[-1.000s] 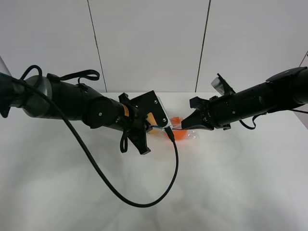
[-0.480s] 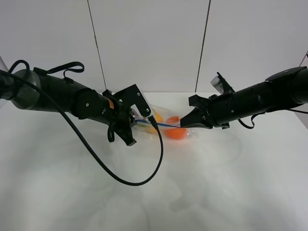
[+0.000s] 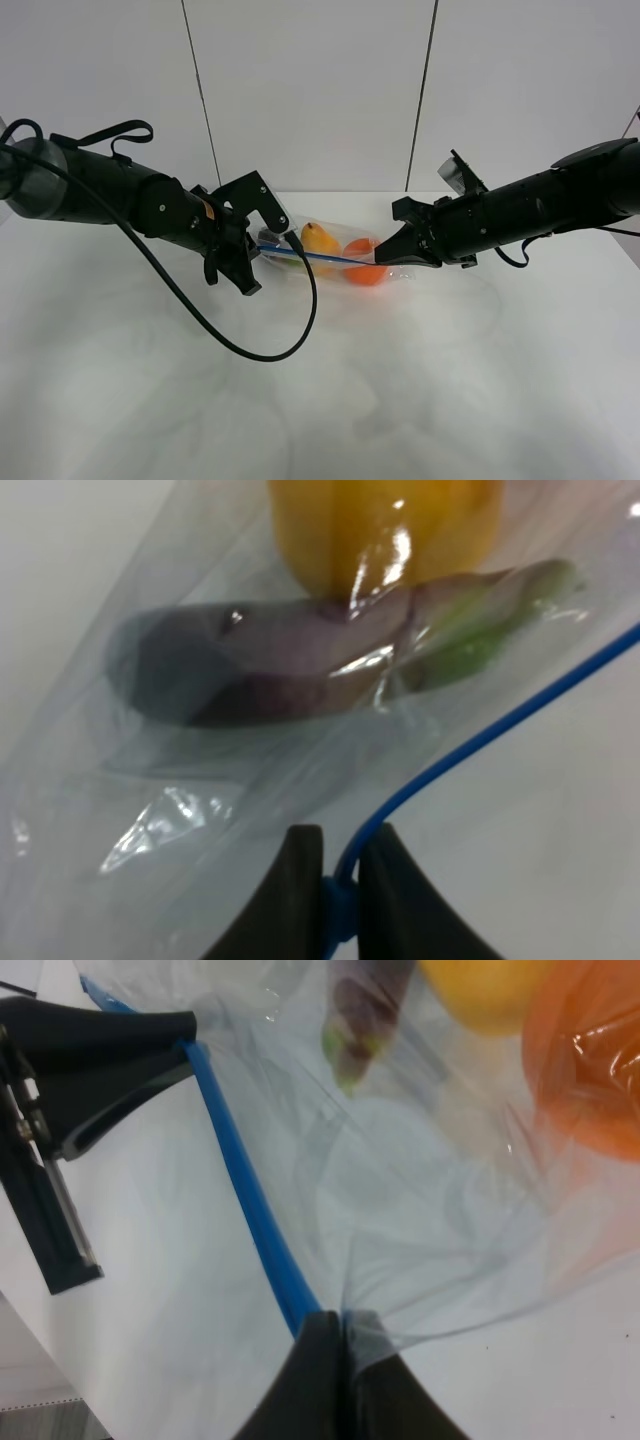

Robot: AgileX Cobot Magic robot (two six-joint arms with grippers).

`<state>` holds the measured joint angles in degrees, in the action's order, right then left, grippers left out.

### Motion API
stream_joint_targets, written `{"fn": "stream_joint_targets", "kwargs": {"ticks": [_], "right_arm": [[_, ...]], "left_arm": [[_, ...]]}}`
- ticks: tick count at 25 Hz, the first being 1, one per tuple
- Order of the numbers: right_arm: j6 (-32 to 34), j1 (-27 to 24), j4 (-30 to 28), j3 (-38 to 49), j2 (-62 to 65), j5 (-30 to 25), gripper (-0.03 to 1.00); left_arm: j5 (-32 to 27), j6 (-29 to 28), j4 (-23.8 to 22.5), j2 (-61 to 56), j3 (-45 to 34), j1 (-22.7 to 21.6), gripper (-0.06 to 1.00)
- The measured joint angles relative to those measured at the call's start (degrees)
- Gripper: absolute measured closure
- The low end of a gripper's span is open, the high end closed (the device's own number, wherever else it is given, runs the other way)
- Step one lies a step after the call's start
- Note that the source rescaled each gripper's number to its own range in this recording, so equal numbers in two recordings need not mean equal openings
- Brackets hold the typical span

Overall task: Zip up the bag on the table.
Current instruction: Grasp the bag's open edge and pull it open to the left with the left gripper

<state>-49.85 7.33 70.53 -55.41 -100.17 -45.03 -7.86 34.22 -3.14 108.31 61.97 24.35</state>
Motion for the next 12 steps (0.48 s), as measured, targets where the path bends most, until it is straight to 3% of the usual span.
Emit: {"fn": "stream_joint_targets", "kwargs": {"ticks": [12], "right_arm": [[0.00, 0.00, -0.16, 0.00, 0.00, 0.04, 0.97]], "left_arm": [[-0.60, 0.00, -0.49, 0.00, 0.00, -2.43, 0.94]]}}
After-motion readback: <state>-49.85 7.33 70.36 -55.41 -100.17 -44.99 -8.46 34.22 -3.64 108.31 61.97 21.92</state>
